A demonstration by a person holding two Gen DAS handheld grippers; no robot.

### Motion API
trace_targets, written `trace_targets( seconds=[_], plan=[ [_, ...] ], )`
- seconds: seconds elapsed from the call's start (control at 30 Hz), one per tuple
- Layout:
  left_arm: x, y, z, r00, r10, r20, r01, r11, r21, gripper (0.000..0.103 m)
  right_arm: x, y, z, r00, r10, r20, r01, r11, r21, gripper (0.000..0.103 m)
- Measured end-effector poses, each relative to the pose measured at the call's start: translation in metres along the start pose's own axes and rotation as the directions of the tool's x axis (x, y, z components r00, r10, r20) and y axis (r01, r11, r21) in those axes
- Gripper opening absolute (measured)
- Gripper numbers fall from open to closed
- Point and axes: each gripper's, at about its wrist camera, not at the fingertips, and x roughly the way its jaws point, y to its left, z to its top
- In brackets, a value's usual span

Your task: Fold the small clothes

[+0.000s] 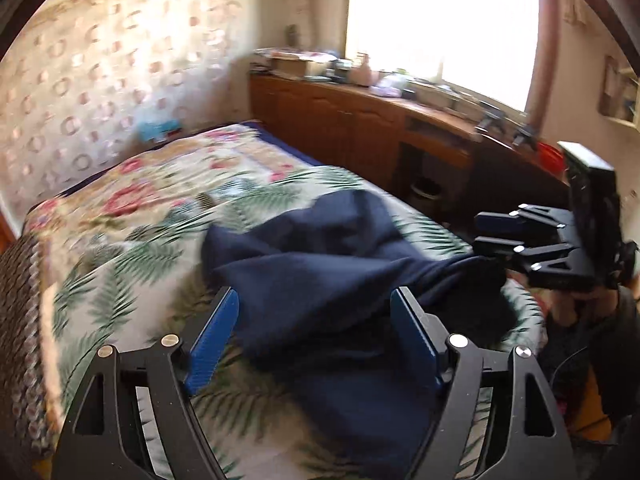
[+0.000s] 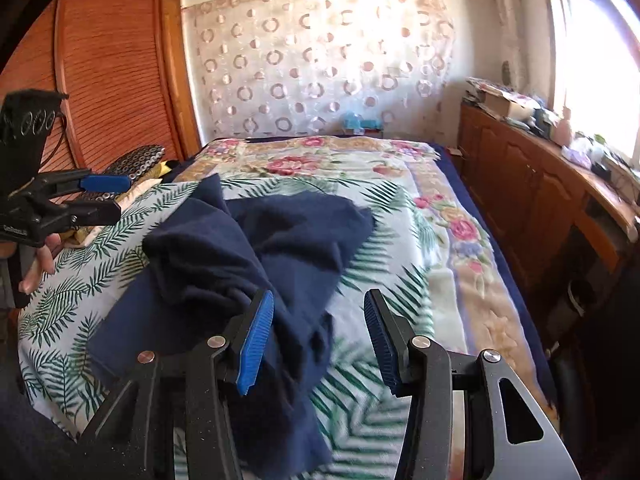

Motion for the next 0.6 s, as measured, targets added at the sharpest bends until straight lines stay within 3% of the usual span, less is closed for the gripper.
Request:
trace_targets(
  seconds=[0.2, 0.3, 0.4, 0.6],
  plan=[
    [-0.018, 0.041, -0.03, 0.995, 0.097, 0.018, -0.095, 0.992, -0.088, 0.079, 0.027, 0.039, 0.031, 0.997, 0.073, 0.0, -0.073, 0.995, -0.073, 0.049],
    [-0.029, 0.055, -0.043, 0.992, 0.125, 0.029, -0.12, 0.985, -0.122, 0.079, 0.044, 0.062, 0.044, 0.995, 0.103, -0.01, -0.103, 0.987, -0.121, 0.059],
    [-0.038, 0.065, -0.053, 0.988, 0.15, 0.042, -0.142, 0.979, -0.147, 0.079, 0.067, 0.083, 0.055, 0.985, 0.166, -0.055, -0.173, 0.973, -0.152, 0.059],
    [-0.046, 0.081, -0.067, 0.983, 0.179, 0.05, -0.167, 0.97, -0.179, 0.079, 0.114, 0.114, 0.07, 0.972, 0.188, -0.143, -0.216, 0.952, -0.218, 0.059]
  ],
)
